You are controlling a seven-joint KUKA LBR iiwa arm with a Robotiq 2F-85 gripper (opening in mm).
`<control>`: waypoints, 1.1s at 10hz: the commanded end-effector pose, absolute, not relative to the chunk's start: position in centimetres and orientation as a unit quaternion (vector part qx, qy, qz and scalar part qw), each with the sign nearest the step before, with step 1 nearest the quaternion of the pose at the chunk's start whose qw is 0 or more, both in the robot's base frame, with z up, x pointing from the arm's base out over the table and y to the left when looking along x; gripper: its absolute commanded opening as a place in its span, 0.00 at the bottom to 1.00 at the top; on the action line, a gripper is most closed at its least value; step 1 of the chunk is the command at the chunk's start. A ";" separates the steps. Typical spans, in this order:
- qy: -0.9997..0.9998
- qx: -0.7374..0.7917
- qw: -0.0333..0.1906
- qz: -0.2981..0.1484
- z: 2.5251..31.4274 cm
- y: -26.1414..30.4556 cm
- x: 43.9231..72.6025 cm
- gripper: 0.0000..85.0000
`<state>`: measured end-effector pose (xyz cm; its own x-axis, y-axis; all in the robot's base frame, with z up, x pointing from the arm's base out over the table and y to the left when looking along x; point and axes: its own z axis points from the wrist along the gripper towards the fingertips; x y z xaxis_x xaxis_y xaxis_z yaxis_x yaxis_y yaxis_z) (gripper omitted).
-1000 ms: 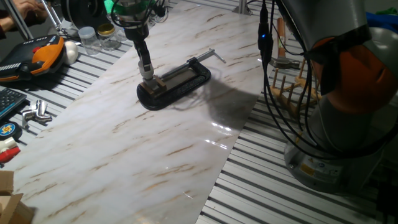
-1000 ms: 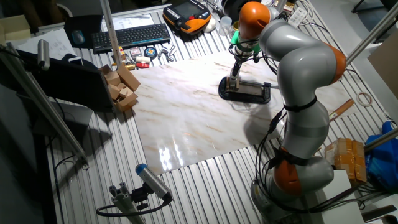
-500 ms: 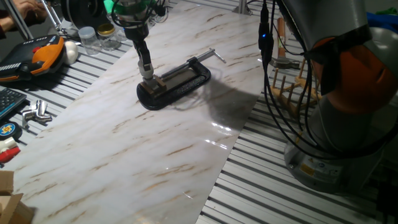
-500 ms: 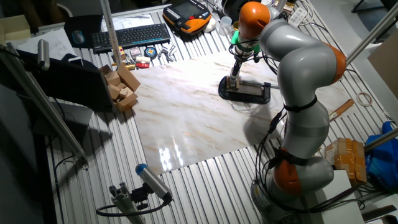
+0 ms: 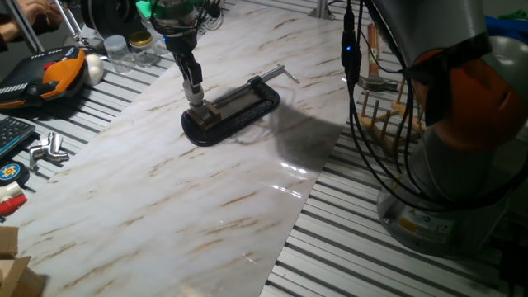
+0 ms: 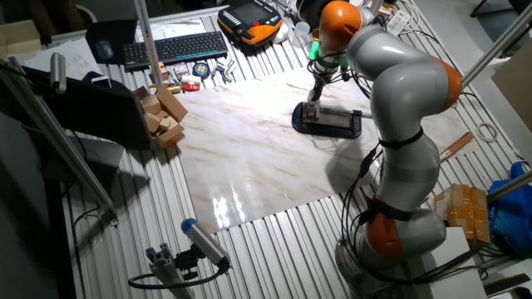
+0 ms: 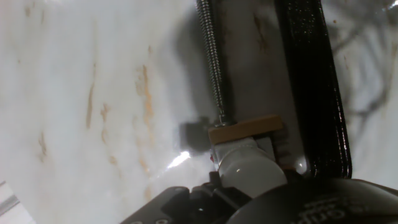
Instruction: Take out the light bulb by rotating it
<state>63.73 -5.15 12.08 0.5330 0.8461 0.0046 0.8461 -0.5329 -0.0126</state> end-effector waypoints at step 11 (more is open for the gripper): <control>-0.567 -0.824 0.002 -0.009 12.1 -5.1 63.7 0.00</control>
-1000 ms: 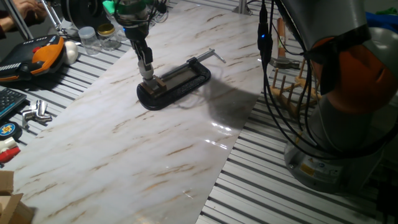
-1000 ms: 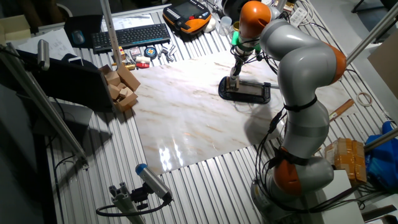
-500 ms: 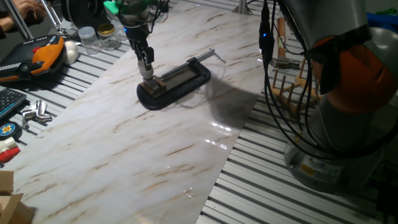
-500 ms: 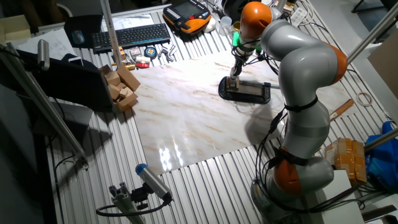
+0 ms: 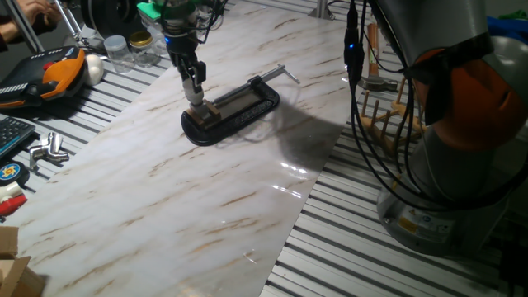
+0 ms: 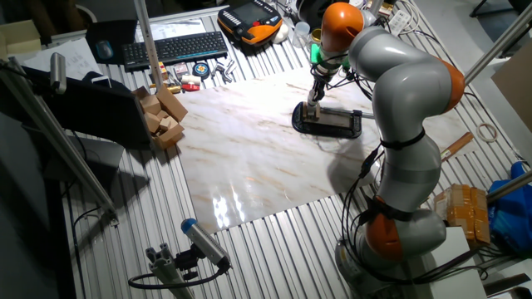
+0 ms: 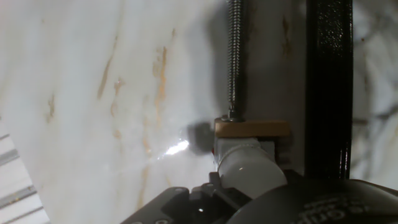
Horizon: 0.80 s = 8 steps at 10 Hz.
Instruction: Take out the light bulb by rotating it
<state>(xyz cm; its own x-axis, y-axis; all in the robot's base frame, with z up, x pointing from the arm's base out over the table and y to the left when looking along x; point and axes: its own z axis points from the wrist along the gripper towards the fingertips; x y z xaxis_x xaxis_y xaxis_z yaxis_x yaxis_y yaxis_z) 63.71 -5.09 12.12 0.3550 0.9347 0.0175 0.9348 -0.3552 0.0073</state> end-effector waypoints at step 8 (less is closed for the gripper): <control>-0.617 -0.787 0.006 -0.004 12.1 -5.1 63.7 0.00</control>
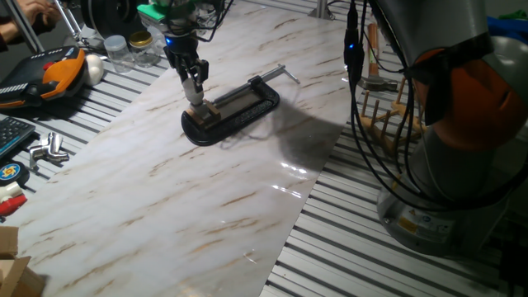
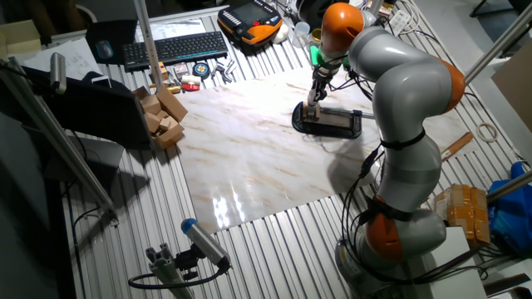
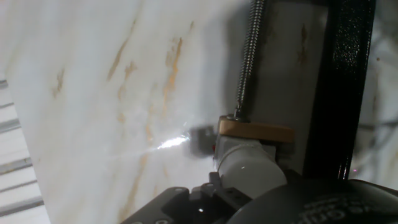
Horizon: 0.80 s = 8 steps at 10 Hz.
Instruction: Take out the light bulb by rotating it
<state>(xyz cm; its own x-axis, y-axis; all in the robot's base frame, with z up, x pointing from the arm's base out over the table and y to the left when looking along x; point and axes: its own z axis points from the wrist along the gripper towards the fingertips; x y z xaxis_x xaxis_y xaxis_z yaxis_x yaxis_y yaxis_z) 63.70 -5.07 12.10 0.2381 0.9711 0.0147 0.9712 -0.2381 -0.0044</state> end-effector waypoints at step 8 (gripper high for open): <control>-0.674 -0.738 -0.003 -0.016 12.1 -5.1 63.7 0.00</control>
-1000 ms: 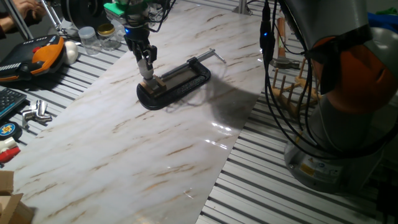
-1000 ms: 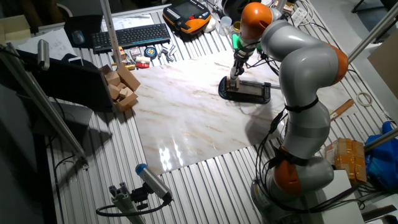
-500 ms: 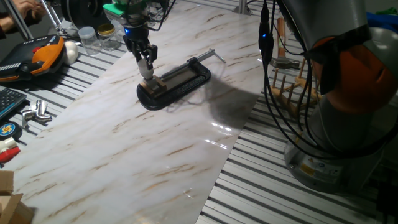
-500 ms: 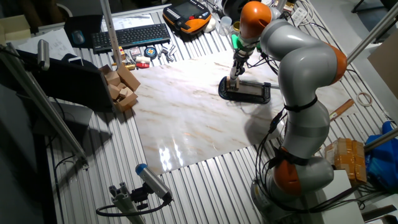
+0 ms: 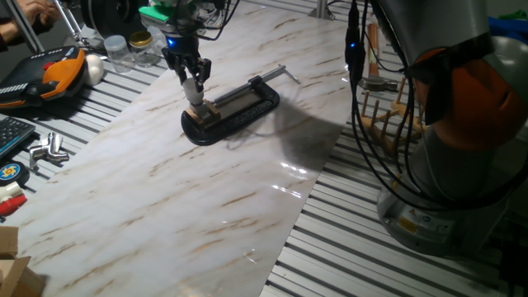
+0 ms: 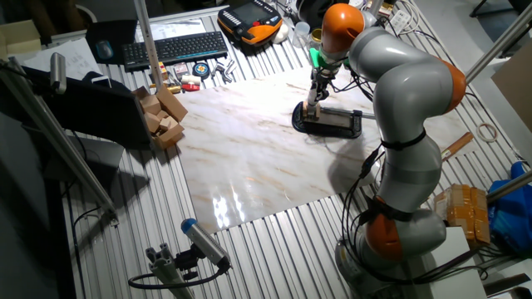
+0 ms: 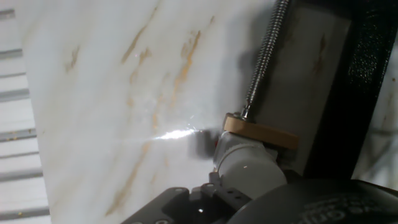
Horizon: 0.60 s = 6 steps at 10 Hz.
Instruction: Take out the light bulb by rotating it
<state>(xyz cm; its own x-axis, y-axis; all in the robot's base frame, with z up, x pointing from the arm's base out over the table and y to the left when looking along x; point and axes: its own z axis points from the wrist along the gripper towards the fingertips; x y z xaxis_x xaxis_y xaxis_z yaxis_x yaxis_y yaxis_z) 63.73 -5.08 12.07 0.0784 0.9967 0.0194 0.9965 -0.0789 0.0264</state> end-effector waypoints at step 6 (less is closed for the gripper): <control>0.702 0.712 -0.007 0.022 12.0 -5.0 63.7 0.00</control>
